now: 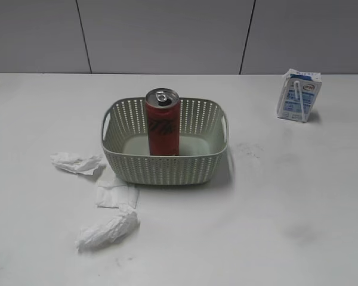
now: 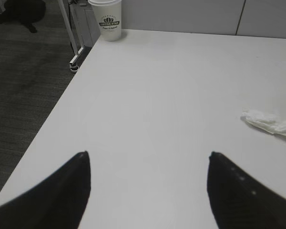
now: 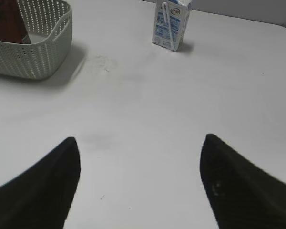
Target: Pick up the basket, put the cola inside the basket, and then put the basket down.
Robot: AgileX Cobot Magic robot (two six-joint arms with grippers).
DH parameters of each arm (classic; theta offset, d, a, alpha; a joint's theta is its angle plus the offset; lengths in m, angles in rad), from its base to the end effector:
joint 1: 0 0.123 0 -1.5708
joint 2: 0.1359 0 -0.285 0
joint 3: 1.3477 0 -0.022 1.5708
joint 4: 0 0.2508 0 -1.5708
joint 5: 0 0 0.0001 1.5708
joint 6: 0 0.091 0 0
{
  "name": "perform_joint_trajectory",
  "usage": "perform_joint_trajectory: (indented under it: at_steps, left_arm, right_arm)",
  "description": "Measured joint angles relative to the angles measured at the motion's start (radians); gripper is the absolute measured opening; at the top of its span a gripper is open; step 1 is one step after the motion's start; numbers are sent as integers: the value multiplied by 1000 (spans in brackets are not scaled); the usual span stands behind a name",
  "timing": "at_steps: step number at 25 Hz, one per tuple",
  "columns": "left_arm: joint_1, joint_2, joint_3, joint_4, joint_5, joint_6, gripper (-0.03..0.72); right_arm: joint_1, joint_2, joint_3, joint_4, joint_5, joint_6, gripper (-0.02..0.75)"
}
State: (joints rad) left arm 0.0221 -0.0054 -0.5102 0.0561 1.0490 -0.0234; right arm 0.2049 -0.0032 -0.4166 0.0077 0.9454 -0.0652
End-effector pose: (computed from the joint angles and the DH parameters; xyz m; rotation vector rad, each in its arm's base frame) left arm -0.0066 0.0043 0.2811 -0.0486 2.0158 0.0660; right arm 0.0081 0.0023 0.2630 -0.2702 1.9923 0.0983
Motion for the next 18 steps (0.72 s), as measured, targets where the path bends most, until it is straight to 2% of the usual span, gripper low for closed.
perform_joint_trajectory:
  at_steps: [5,13,18]
  left_arm:
    - [0,0,0,0,0,0,574]
    - [-18,0,0,0,0,0,574]
    - [-18,0,0,0,0,0,545]
  right_arm:
    - [-46,0,0,0,0,0,591]
    - [-52,0,0,0,1,0,591]
    - [-52,0,0,0,1,0,591]
